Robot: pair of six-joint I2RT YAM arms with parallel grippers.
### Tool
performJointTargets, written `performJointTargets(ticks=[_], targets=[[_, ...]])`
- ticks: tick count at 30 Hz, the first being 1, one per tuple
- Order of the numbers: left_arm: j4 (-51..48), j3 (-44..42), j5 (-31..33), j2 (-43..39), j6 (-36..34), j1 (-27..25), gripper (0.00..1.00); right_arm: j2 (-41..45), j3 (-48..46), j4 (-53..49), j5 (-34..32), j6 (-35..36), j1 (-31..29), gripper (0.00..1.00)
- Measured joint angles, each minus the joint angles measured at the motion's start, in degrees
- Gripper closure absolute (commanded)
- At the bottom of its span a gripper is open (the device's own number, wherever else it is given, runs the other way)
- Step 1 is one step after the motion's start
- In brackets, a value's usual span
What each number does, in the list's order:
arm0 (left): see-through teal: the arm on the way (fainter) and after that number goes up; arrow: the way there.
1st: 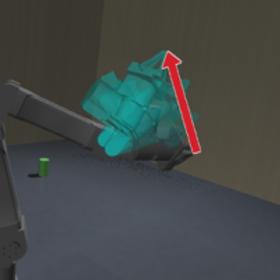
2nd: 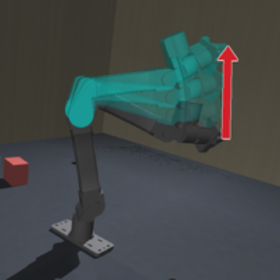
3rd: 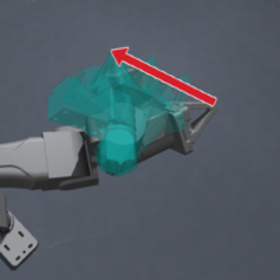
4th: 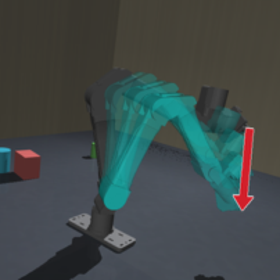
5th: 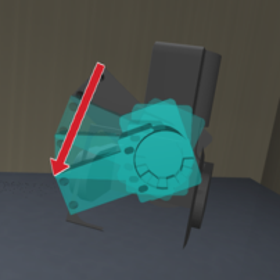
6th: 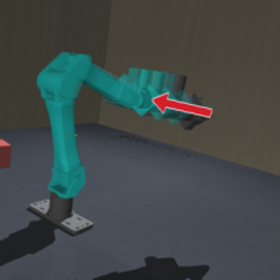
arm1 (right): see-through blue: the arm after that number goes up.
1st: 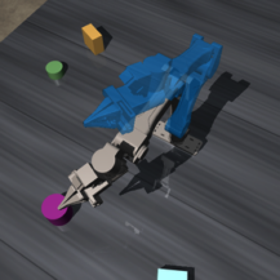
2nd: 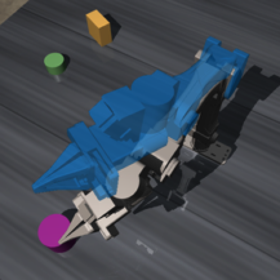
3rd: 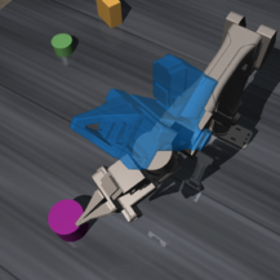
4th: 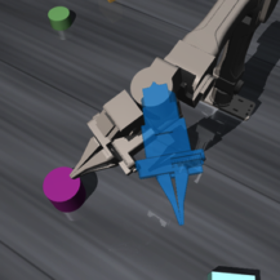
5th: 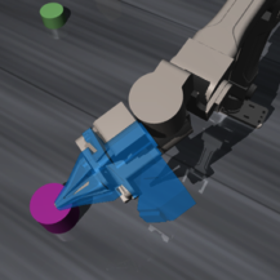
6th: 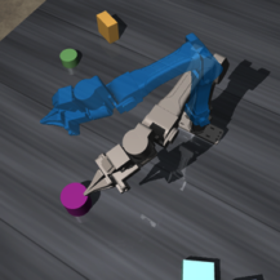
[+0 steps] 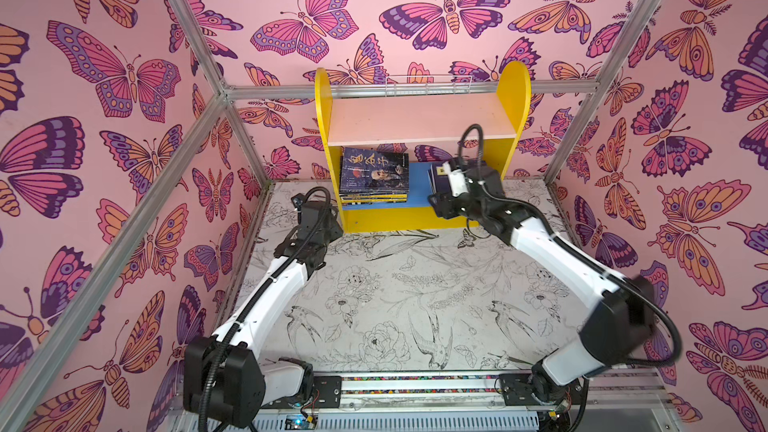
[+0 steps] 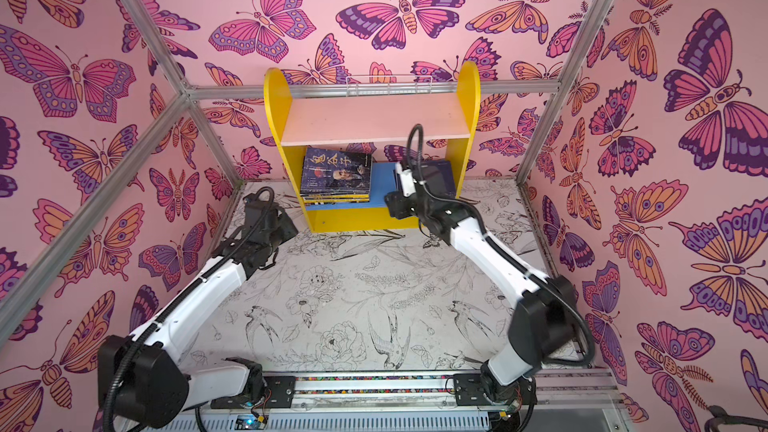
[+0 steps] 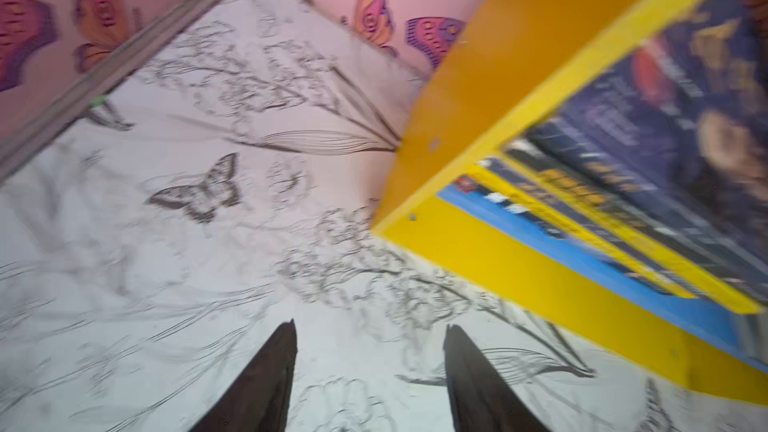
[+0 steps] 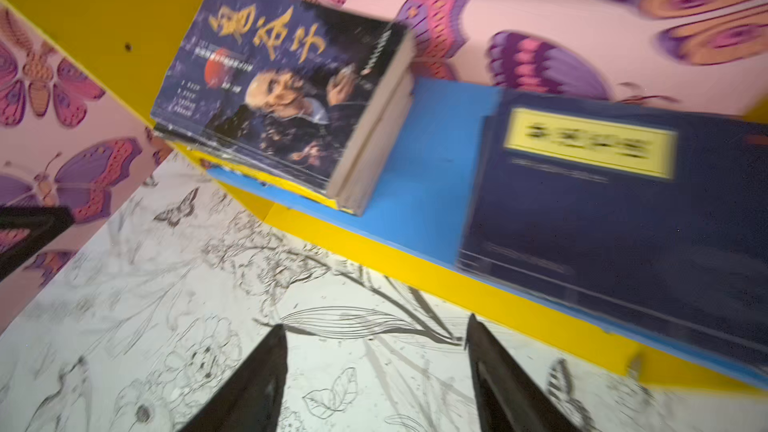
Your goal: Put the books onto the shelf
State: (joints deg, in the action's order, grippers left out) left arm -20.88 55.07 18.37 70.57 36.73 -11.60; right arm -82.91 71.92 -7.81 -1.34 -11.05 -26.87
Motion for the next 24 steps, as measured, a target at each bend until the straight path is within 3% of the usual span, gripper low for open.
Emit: performJointTargets(ticks=[1,3,8,14,19,21,24], targets=[[-1.44,-1.84,1.11,-1.55,-0.35,1.44,0.3,4.83,-5.49,3.41,-3.54,-0.55,1.27,0.23],[-4.46,-5.62,4.46,-4.66,-1.51,4.63,0.02,13.22,-15.47,9.2,-11.78,-1.62,4.59,0.17],[-7.61,-10.97,14.82,-7.48,-1.97,7.15,0.02,22.75,-34.53,17.18,-28.41,-2.73,10.21,0.14],[-1.73,-15.52,24.06,-1.57,-4.02,7.15,0.02,17.35,-46.88,19.67,-39.43,-2.01,10.45,0.11],[10.78,-18.71,26.4,7.74,-8.33,7.1,0.03,8.83,-47.01,25.83,-44.46,-2.14,12.22,0.1],[17.29,-20.39,26.16,10.29,-11.23,6.78,0.03,7.54,-47.32,29.33,-44.44,-1.46,12.61,0.01],[28.63,-22.01,26.08,13.03,-13.9,6.29,0.03,7.43,-49.03,36.54,-42.4,1.25,13.29,0.01]])
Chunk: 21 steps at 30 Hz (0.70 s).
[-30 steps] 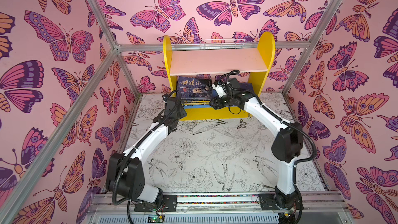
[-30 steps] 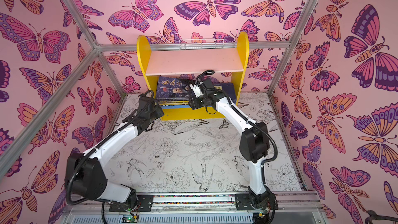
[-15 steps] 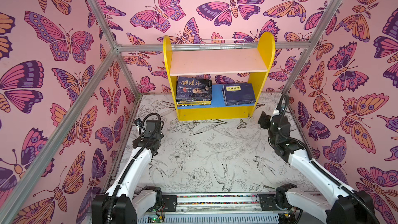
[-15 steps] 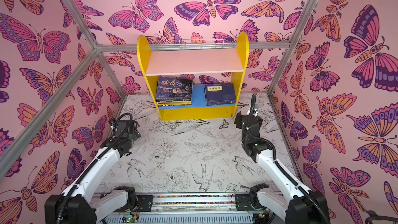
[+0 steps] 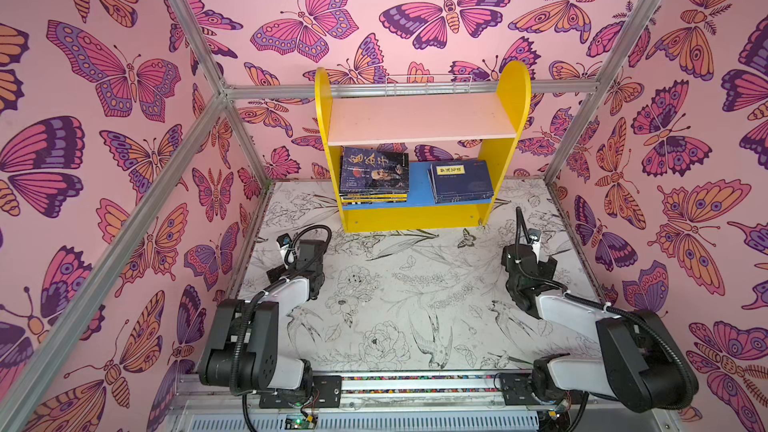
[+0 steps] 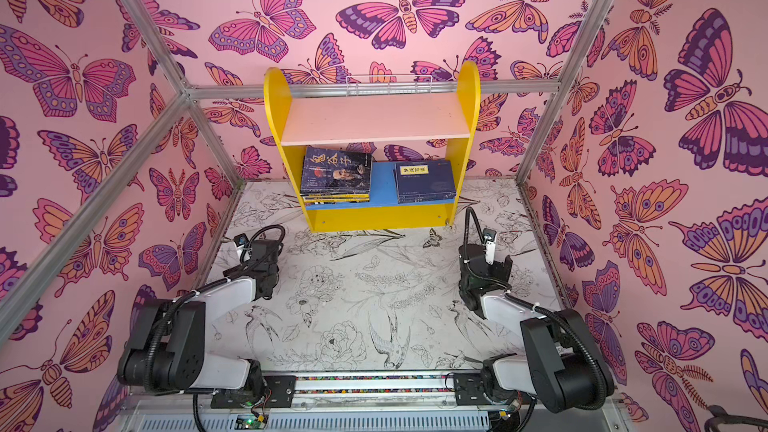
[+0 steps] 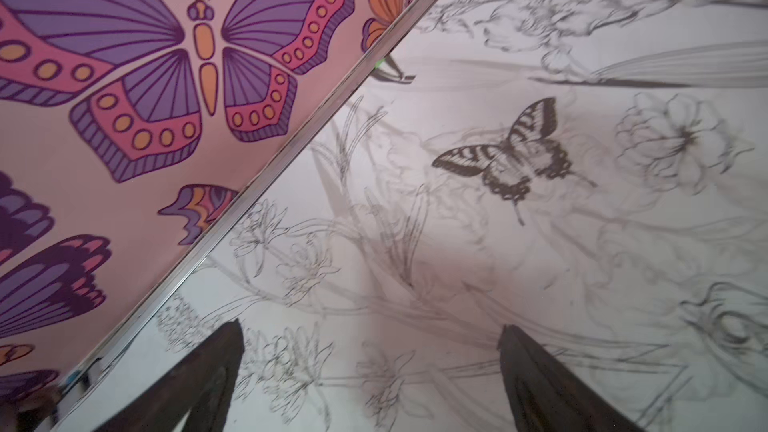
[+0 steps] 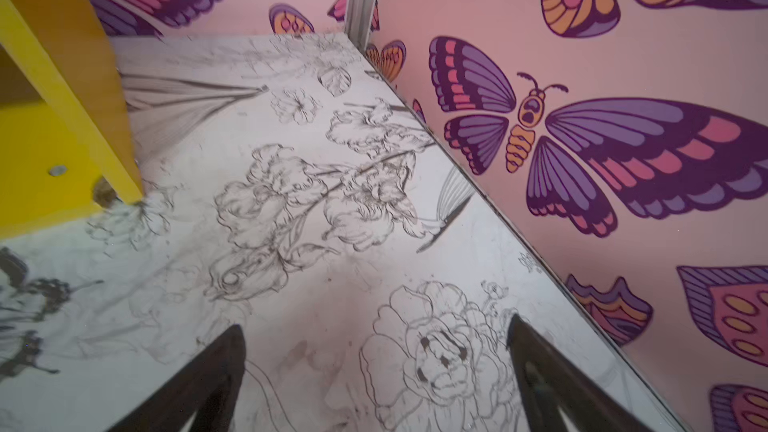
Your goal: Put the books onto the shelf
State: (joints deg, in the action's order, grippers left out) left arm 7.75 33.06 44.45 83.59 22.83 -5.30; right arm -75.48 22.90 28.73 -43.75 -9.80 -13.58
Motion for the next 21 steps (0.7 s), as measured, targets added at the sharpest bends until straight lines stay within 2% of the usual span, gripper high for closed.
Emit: performJointTargets(ticks=[3,5,8,12,16,21], targets=[[10.78,0.13,-0.04,4.04,-1.53,0.02,0.03,-0.2,-1.53,5.2,3.41,2.32,1.68,0.01],[13.79,0.33,-0.04,5.49,-2.03,0.02,0.03,-0.48,-2.05,7.54,6.12,2.86,3.41,0.01],[20.02,-1.4,-0.02,5.27,-2.56,0.04,0.03,-4.87,-5.05,18.78,13.51,3.43,8.39,0.01],[28.68,-6.45,-0.02,3.65,-2.89,0.5,0.03,-10.38,-6.27,22.93,24.13,5.7,10.4,0.01],[31.52,-7.5,-0.02,3.63,-2.93,1.44,0.03,-11.58,-4.66,21.49,29.94,6.75,10.54,0.01],[33.35,-7.5,-0.02,3.56,-2.95,2.1,0.03,-11.56,-1.6,20.9,32.52,6.84,10.62,0.01]])
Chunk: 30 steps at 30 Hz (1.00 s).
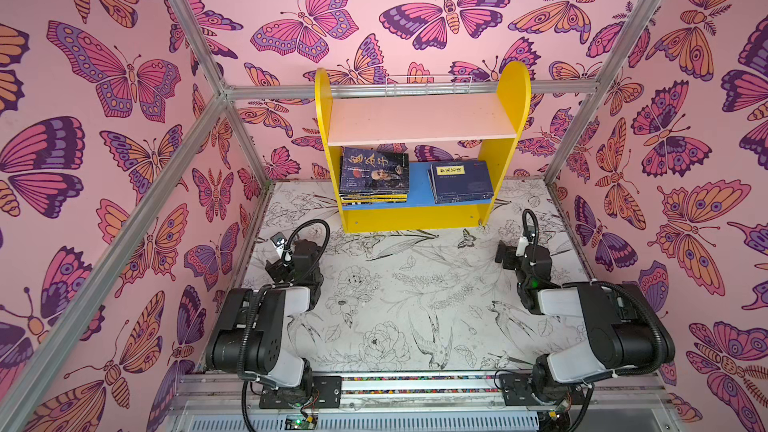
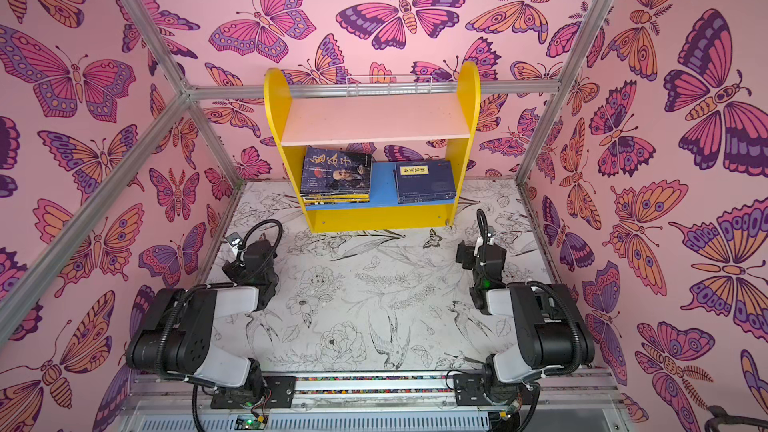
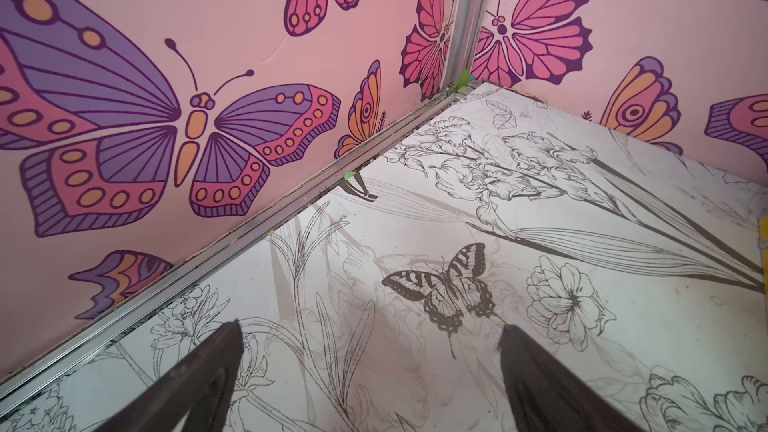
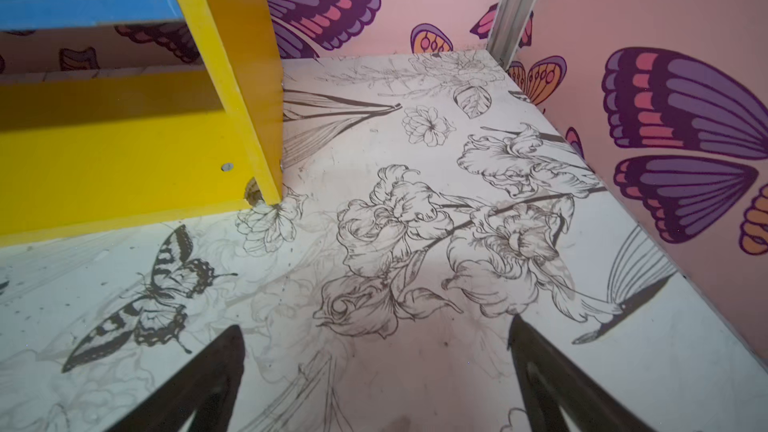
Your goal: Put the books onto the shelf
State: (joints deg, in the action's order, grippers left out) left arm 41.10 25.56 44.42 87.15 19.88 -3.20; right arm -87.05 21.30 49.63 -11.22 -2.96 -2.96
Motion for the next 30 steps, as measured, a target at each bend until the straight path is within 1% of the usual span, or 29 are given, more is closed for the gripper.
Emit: performJointTargets(ticks=[2,5,7,13,27,30], targets=[[1.33,-0.35,-0.02,0.0,-0.11,0.52,0.03,0.07,0.31,-0.76,0.61,0.0,0.0,0.01],[6.32,-2.89,0.0,0.68,-0.17,1.46,0.03,0.07,0.33,-1.46,1.01,0.0,0.0,0.01],[5.57,-3.58,0.09,0.72,-0.22,1.97,0.03,0.07,0.33,-1.6,1.11,0.0,0.04,0.01],[9.07,-4.07,0.04,1.22,-0.33,2.82,0.03,0.07,0.33,-2.32,1.99,0.0,0.5,0.01],[12.07,-4.74,0.07,1.49,-0.33,1.66,0.03,0.07,0.33,-2.51,3.91,0.0,1.18,0.01],[12.09,-4.76,0.09,1.49,-0.33,1.66,0.01,0.07,0.33,-2.51,4.04,0.0,1.25,0.01]])
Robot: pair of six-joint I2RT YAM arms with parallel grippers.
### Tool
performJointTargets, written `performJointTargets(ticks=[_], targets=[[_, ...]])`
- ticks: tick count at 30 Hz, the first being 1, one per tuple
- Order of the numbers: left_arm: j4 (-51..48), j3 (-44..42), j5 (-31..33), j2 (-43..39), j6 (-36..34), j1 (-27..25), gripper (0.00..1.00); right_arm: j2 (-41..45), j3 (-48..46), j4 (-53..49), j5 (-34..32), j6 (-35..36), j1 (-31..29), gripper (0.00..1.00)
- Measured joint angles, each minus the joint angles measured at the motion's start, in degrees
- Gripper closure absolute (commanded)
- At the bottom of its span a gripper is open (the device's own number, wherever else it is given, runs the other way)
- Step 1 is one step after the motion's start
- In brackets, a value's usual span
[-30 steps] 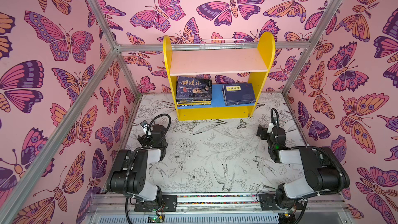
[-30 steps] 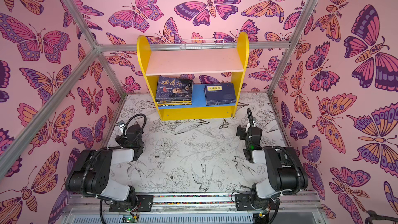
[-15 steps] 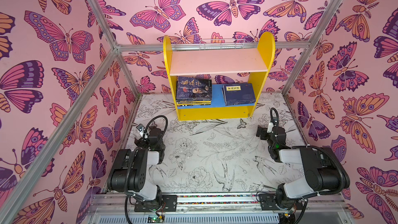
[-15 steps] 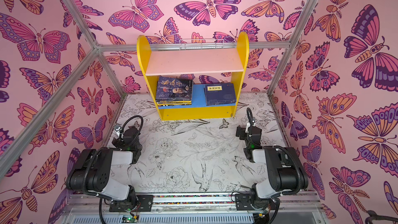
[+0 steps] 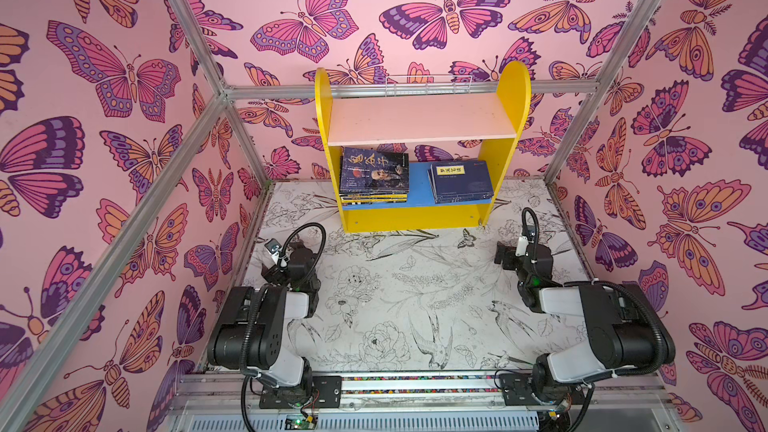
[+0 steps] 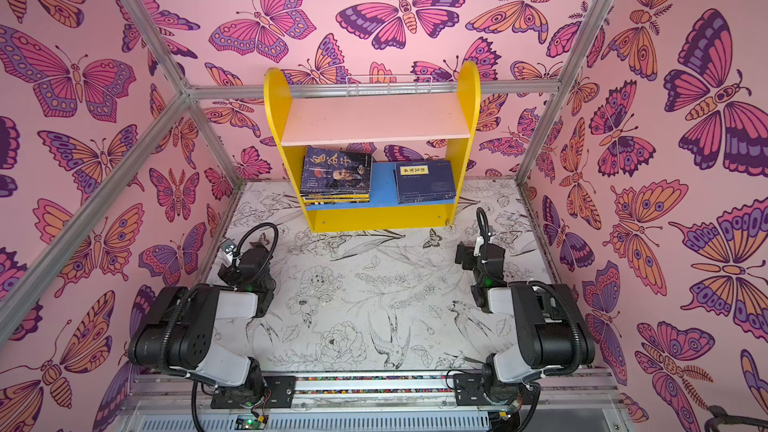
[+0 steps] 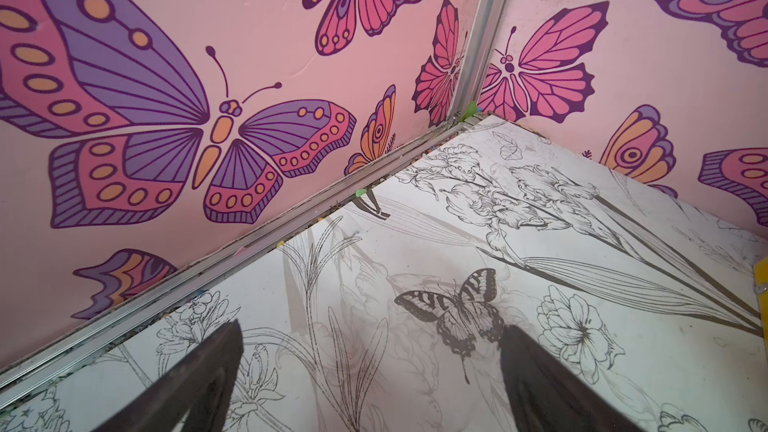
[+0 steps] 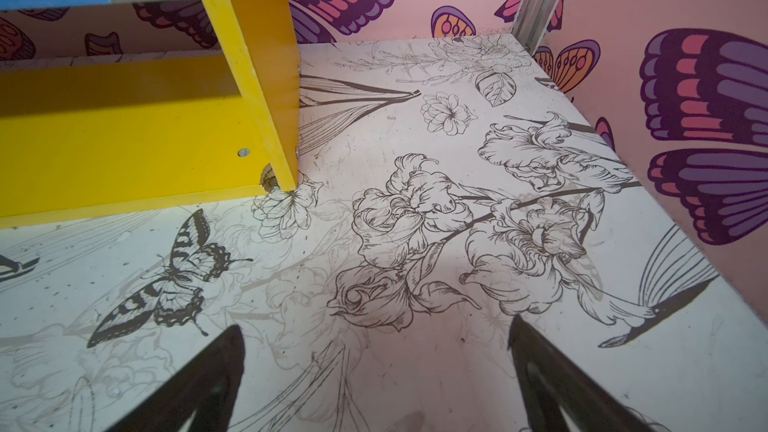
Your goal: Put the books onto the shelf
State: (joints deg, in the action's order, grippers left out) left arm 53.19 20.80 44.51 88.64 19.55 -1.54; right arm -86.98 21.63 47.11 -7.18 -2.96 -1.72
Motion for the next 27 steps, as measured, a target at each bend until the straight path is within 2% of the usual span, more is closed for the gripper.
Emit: performJointTargets(ticks=[2,4,8,15,27], targets=[[0.39,-0.15,-9.44,0.0,0.0,0.26,0.01,0.0,0.0,0.0,0.0,0.0,0.02,0.01],[0.44,-0.17,-17.25,0.11,-6.16,0.0,0.01,0.0,0.0,-0.02,0.04,0.0,0.04,0.01],[0.46,-0.17,-25.53,0.11,-13.44,-0.31,0.01,0.0,0.0,-0.02,0.2,0.0,0.09,0.01],[0.46,-0.17,-29.75,0.11,-17.49,-0.31,0.01,0.0,0.0,0.0,0.24,0.0,0.09,0.01],[0.44,-0.17,-30.86,0.11,-18.49,-0.28,0.01,0.0,0.0,0.0,0.26,0.0,0.11,0.01]])
